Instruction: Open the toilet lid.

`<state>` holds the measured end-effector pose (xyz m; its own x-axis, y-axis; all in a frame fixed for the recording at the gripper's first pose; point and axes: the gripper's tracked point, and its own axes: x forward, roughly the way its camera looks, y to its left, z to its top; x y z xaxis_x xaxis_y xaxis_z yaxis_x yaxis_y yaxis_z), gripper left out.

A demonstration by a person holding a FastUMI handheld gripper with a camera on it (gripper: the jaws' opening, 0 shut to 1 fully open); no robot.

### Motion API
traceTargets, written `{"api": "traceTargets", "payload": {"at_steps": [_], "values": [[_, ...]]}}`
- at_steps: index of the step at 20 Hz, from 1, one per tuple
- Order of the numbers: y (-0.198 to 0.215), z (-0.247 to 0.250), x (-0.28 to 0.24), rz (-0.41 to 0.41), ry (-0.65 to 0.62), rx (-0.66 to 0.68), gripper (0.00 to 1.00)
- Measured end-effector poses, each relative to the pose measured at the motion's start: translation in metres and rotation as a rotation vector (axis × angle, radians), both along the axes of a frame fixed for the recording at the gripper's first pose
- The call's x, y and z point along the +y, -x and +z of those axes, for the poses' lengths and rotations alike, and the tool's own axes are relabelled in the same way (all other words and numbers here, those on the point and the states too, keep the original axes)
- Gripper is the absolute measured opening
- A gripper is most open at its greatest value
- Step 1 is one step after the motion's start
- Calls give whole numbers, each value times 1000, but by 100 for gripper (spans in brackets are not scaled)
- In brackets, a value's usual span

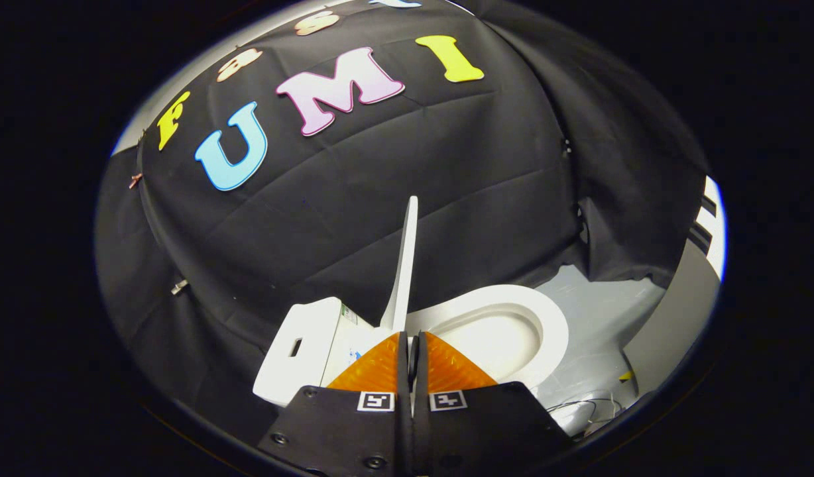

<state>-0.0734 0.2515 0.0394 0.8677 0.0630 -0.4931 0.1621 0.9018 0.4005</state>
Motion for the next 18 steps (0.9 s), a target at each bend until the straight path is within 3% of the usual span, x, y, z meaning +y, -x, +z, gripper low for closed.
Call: {"api": "traceTargets", "payload": {"at_steps": [4,18], "values": [[-2,19,34,-8,112,-21,5],[-8,54,148,37,245,-59,5]]}}
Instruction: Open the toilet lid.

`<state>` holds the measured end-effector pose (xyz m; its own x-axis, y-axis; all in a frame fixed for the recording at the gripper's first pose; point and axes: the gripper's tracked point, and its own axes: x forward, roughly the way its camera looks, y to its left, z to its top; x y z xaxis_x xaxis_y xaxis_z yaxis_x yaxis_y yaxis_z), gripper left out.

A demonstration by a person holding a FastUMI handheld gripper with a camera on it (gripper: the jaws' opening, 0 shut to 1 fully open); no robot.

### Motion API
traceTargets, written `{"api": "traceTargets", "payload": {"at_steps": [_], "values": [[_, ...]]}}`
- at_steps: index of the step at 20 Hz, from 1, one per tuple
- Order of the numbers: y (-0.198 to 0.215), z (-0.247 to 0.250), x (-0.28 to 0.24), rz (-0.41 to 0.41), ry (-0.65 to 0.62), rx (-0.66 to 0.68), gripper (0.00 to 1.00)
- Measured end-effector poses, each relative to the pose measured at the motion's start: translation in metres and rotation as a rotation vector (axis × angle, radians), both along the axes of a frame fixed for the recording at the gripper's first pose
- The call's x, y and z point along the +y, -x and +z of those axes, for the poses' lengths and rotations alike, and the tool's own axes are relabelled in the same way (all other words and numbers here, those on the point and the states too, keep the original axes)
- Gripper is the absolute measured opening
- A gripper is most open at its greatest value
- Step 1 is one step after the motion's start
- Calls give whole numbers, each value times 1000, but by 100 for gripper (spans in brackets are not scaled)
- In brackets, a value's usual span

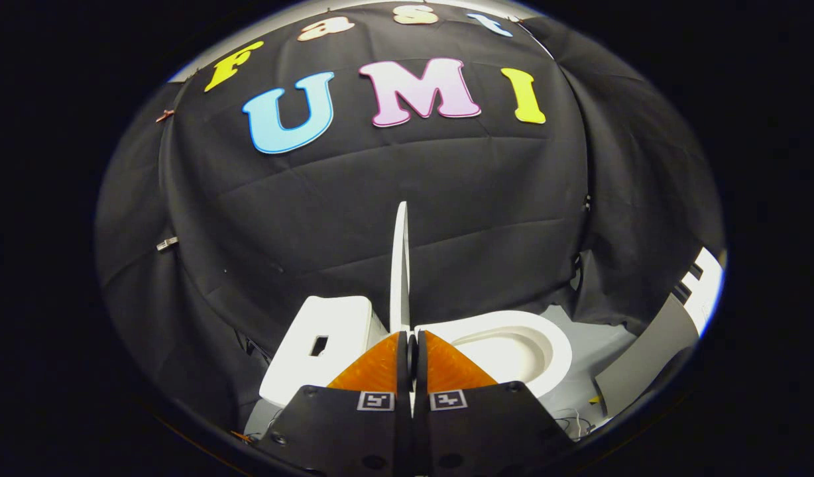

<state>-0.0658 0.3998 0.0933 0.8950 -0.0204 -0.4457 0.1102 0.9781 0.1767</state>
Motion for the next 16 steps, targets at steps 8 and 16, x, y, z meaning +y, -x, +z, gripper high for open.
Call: {"api": "traceTargets", "payload": {"at_steps": [8,16], "values": [[0,2,55,14,72,-49,5],[2,-4,106,32,137,-84,6]]}}
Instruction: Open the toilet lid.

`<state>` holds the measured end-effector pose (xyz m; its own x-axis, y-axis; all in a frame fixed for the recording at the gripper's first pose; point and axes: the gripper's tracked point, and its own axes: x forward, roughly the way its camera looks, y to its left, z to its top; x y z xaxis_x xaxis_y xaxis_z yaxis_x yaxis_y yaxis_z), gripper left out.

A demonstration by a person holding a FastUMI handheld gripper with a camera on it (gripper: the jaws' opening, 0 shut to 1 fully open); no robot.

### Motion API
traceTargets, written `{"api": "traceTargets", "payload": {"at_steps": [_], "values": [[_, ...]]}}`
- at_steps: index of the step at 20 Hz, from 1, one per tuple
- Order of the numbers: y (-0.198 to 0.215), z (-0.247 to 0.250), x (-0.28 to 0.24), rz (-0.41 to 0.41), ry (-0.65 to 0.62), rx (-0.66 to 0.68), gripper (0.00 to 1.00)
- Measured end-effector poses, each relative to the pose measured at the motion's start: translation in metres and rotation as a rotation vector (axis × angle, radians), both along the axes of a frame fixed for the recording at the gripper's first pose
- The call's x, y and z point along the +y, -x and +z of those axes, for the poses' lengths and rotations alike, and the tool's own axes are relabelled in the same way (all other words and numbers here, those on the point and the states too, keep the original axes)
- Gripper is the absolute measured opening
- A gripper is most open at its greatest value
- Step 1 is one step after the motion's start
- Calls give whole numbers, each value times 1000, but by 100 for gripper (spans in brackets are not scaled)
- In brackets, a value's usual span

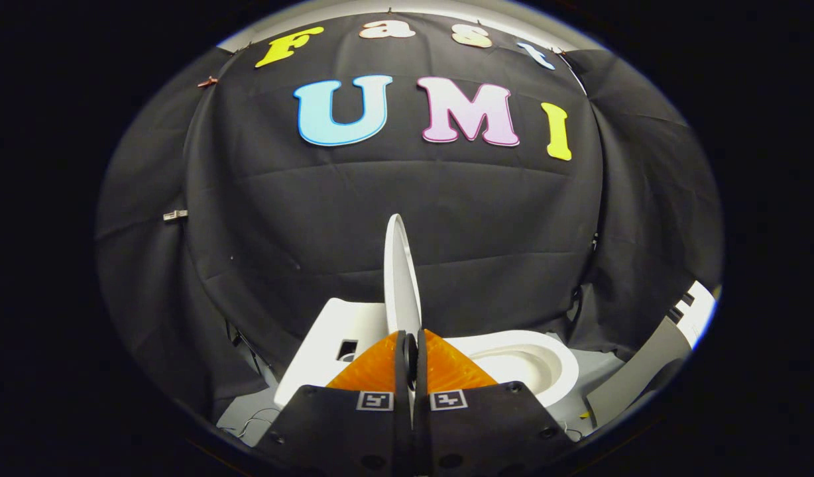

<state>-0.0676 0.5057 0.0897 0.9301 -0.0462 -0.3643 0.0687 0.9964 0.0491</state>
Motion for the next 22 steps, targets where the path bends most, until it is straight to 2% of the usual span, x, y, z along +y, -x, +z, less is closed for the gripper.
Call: {"api": "traceTargets", "payload": {"at_steps": [10,18,20,21,22], "values": [[-4,-9,48,16,74,-29,6],[-5,-9,49,33,17,-19,8],[-3,-10,53,61,-15,1,14],[1,-12,59,80,-43,17,21],[3,-9,67,118,-76,14,41]]}}
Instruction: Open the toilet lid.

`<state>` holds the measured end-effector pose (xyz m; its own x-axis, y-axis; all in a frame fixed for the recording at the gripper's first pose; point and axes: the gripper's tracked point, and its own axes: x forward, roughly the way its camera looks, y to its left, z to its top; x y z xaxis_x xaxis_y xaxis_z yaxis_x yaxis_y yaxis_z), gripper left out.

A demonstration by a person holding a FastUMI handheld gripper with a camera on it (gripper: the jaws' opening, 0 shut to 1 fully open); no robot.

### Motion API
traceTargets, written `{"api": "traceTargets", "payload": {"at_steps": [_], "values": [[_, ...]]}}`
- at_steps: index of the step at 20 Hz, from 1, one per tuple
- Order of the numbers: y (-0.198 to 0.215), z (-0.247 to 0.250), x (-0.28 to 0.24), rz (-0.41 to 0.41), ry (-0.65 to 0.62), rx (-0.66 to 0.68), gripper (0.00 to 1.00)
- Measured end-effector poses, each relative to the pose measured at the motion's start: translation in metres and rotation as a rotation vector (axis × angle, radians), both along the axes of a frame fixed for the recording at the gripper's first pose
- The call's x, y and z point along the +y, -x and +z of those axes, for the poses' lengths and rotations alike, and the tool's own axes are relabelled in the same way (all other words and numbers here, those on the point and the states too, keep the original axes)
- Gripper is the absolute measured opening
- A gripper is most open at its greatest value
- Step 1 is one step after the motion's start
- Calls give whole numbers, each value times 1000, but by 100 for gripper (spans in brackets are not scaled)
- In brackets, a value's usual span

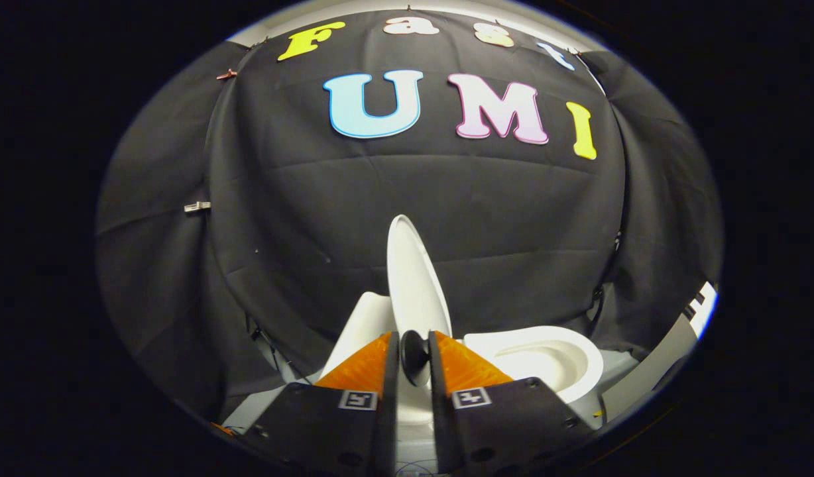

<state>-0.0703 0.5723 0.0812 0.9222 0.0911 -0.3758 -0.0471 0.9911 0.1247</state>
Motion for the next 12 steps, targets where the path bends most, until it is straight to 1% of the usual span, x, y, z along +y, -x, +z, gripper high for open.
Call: {"api": "traceTargets", "payload": {"at_steps": [1,3,4,6,10,12], "values": [[-2,0,5,19,-8,-1,61],[1,-1,-2,16,31,-5,100],[2,3,-5,17,45,-23,96],[2,10,-11,15,56,-57,100],[5,18,-18,25,28,-57,100],[10,29,-19,54,-12,-70,99]]}}
